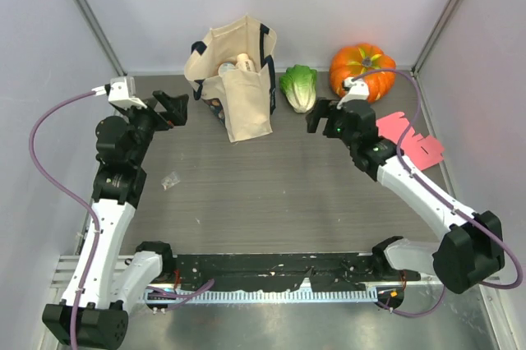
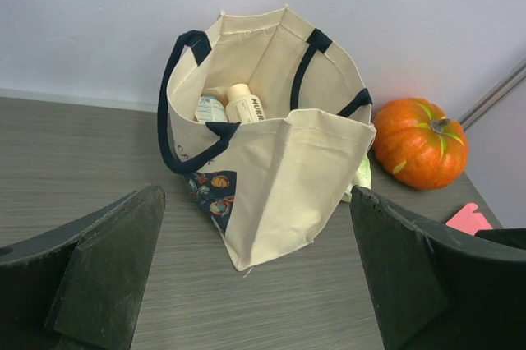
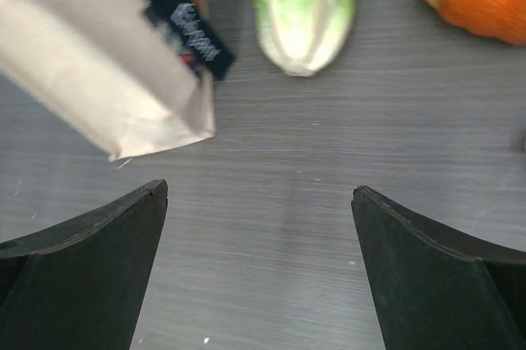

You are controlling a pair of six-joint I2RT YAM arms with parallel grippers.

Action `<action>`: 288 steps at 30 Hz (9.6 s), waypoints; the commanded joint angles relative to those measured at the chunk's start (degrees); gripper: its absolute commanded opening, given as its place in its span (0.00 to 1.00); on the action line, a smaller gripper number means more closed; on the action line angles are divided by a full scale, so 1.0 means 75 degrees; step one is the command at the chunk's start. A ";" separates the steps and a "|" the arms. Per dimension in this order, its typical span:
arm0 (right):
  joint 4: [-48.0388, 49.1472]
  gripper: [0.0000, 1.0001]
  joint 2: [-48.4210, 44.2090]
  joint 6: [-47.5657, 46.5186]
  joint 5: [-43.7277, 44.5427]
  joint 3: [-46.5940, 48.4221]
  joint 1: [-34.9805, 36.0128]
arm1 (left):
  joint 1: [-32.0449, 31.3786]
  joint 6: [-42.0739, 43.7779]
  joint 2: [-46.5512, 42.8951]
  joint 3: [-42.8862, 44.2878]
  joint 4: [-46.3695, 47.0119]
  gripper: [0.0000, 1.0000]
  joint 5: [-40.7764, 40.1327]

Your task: Fold the paper box

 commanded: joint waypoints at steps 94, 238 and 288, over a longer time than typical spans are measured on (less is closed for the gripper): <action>-0.3019 0.01 0.0333 -0.2493 -0.6646 0.1698 0.0291 | -0.2164 0.1643 0.3296 0.2040 -0.2251 0.91 0.4320; -0.0325 0.01 -0.0184 0.0190 -0.6260 0.0808 0.0455 | -0.4379 -0.3887 -0.0500 -0.1546 -0.1607 0.01 0.0477; -0.2926 0.01 0.1270 -0.2341 -0.6319 0.1897 0.0841 | -0.5000 0.1679 0.3566 0.2427 -0.3787 0.24 0.0689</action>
